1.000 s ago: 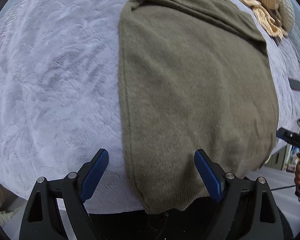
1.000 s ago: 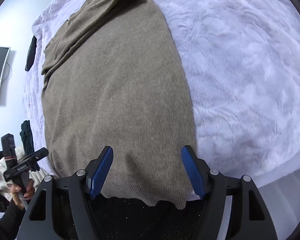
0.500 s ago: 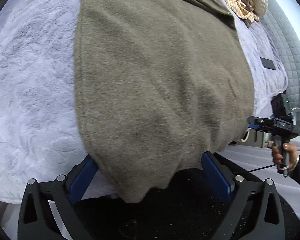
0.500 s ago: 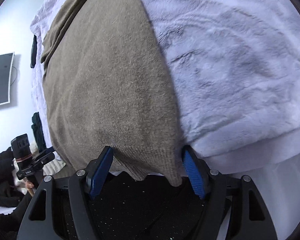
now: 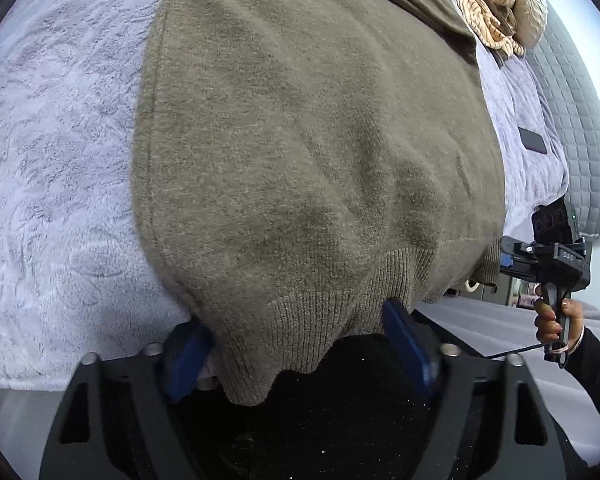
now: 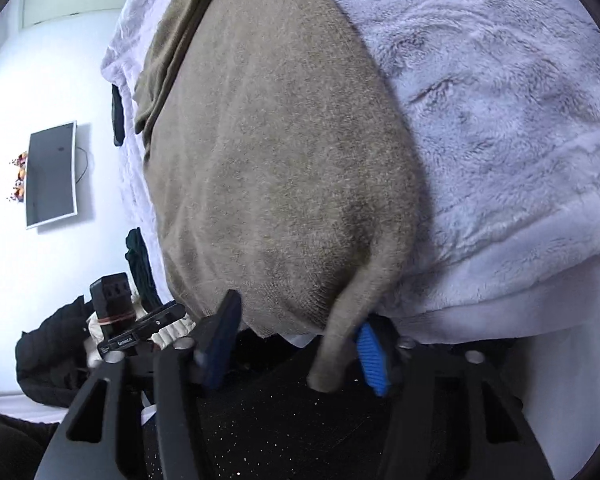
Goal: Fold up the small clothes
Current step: 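Grasp the sweater hem with both grippers, then lift the hem with both grippers and fold it over toward the collar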
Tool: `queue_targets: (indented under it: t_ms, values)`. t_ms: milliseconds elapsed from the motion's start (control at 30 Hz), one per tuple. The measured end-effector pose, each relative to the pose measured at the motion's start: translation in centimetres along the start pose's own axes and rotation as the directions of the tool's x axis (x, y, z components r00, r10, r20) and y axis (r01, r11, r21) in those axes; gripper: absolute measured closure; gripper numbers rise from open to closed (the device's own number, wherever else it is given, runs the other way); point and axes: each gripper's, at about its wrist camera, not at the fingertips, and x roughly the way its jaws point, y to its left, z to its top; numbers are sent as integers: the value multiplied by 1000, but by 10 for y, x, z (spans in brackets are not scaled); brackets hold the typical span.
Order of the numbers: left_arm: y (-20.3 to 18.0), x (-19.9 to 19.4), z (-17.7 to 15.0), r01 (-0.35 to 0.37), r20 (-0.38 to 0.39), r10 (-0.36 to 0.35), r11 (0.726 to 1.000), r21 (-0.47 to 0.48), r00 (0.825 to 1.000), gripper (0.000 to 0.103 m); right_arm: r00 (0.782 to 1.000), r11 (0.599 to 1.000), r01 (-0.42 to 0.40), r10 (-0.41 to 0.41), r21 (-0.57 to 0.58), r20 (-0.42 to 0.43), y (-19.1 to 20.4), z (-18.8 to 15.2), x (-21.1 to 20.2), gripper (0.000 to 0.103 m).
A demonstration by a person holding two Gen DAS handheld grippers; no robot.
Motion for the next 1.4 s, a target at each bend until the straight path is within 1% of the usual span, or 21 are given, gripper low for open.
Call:
queue_targets:
  t_ms: [33,67,100,133,300,400,500,600,633,700,733,767,833,867,900,933,1033,1167,1267,1300,1400]
  values:
    - [2,-1,-1,15,2,-15,1000,-3,1000,55,1000,1000,9,-9,6,-2,-1,0,1,80]
    - [5,-2,-1,31,-3,-31,999,-10,1000,68,1000,1000,29,-29,10,-4,-2,1,3,89]
    - [9,-2,-1,46,-11,-46,999,-25,999,89,999,999,42,-42,12,-6,-2,1,5,89]
    - [11,-3,-1,64,-12,-64,997,-36,998,92,999,999,36,-36,4,0,1,1,5,90]
    - [5,-16,-4,105,27,-105,994,-9,994,92,999,998,-48,49,-46,18,20,-4,-6,91]
    - [0,-21,0,95,36,-96,995,10,995,92,997,995,-77,78,-62,27,31,-2,-10,91]
    - [-4,-20,3,89,35,-89,996,9,995,92,996,995,-82,84,-61,25,36,2,-9,91]
    - [-5,-19,4,71,30,-72,997,17,997,92,998,997,-56,56,-58,0,39,6,-4,91]
    - [-2,-17,3,60,24,-60,998,19,998,92,999,998,-45,44,-50,-22,38,8,0,88]
    - [-5,-9,4,40,8,-40,999,14,999,92,999,1000,-8,7,-22,-44,31,11,4,86]
    - [-3,-6,4,32,2,-32,999,11,999,92,999,1000,-1,1,-3,-51,27,12,6,80]
    - [-1,-4,4,29,-6,-29,1000,6,1000,92,998,1000,1,0,17,-55,22,13,8,78]
    - [1,-2,4,37,-7,-37,999,-9,999,92,999,1000,3,-3,19,-45,18,14,9,78]
    - [1,-2,5,44,-4,-44,999,-15,999,92,999,1000,7,-7,12,-42,19,14,10,86]
    - [1,-5,5,58,6,-58,998,-18,998,92,999,1000,6,-6,4,-34,21,14,10,87]
    - [-1,-9,6,80,21,-79,997,-21,997,92,999,1000,-26,25,-15,-19,27,12,8,88]
    - [-8,-26,12,142,68,-140,989,-28,988,92,991,990,-128,130,-56,24,46,11,-5,89]
    - [-18,-53,31,197,146,-190,980,-35,971,92,970,970,-221,229,-101,79,77,21,-23,89]
    - [-27,-80,54,219,217,-208,975,-25,954,92,951,953,-270,286,-139,116,101,37,-38,89]
    - [-31,-93,67,223,251,-212,975,-17,944,92,945,946,-282,303,-157,127,110,44,-44,89]
    - [-36,-125,100,210,324,-204,977,18,924,92,924,927,-315,349,-205,158,137,70,-60,89]
